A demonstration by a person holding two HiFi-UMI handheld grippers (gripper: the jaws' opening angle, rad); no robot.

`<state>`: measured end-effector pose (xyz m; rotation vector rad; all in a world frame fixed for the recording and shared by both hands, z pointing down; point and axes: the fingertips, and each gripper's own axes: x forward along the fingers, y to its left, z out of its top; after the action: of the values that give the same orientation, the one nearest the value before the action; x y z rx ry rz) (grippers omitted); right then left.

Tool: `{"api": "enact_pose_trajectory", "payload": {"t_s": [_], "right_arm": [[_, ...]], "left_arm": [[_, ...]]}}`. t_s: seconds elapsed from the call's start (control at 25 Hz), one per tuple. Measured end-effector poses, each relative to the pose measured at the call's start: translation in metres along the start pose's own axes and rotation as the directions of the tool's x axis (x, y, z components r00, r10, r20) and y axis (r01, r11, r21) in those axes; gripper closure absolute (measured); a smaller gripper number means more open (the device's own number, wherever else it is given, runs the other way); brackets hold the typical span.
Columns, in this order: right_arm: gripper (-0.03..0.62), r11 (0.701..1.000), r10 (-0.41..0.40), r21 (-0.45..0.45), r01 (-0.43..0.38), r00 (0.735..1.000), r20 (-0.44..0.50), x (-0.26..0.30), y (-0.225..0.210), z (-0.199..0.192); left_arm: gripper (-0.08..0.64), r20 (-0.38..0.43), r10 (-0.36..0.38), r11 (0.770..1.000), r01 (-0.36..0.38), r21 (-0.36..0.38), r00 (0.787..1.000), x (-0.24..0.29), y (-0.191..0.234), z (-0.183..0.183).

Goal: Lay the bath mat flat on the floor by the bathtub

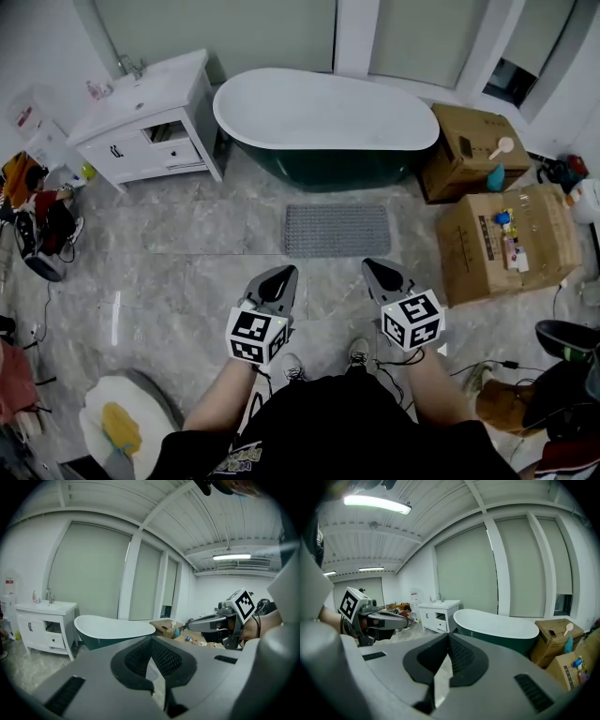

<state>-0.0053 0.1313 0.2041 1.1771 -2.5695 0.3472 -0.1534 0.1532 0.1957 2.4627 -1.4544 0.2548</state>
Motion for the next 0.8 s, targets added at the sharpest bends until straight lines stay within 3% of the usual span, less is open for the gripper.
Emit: {"api": "enact_pose_trajectory", "payload": {"t_s": [0.48,0.8], "right_arm": [[0.576,0.996,-0.082,0.031,0.082,0.997,-0.012,-0.006,0.055,-0.009],[0.577,0.994,-0.097,0.046,0.097,0.995,-0.009,-0.011,0.083,-0.017]], "left_arm": [[0.545,-0.002,-0.106,0.994,0.106,-0.001,0.994,-0.037,0.019,-0.018],[0.545,-0.016,-0.130,0.991,0.130,0.013,0.991,-0.062,0.023,-0.026]]}}
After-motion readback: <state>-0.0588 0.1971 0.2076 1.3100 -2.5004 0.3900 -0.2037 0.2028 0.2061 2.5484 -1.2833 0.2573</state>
